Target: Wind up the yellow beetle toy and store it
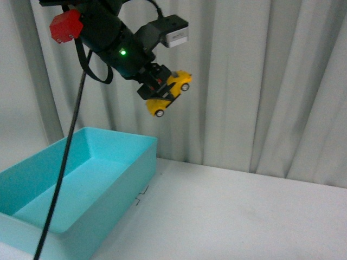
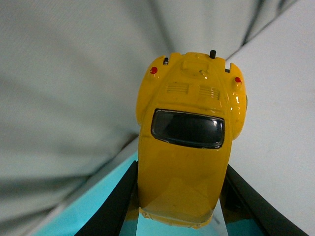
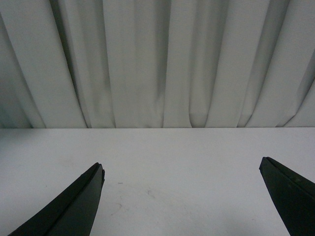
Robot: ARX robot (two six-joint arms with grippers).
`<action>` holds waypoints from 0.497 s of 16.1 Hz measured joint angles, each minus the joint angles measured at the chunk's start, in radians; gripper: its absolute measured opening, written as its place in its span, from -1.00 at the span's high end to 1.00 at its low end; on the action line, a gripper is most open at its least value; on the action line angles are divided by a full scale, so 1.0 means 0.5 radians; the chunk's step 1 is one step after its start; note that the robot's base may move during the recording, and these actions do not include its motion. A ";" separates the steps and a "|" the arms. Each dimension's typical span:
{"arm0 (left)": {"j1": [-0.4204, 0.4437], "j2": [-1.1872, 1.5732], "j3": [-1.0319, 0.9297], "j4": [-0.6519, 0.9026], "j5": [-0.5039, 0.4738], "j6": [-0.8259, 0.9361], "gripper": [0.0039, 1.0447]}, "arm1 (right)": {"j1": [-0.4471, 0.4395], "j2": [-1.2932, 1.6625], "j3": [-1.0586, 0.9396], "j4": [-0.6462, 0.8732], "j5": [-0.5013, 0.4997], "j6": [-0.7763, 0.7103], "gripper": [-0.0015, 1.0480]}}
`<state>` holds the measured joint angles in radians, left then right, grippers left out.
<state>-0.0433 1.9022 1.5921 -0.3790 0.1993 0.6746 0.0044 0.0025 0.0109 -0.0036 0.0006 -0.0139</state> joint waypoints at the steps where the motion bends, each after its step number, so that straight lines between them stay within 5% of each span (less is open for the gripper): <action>1: 0.083 0.025 0.006 0.019 -0.143 -0.132 0.24 | 0.000 0.000 0.000 0.000 0.000 0.000 -0.87; 8: 0.381 0.200 -0.285 0.141 -0.685 -0.417 0.24 | 0.000 0.000 0.000 0.000 0.000 0.000 -0.87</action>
<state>0.1471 2.0022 1.4498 -0.3084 -0.1432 0.4660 0.0044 0.0025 0.0109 -0.0036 0.0006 -0.0139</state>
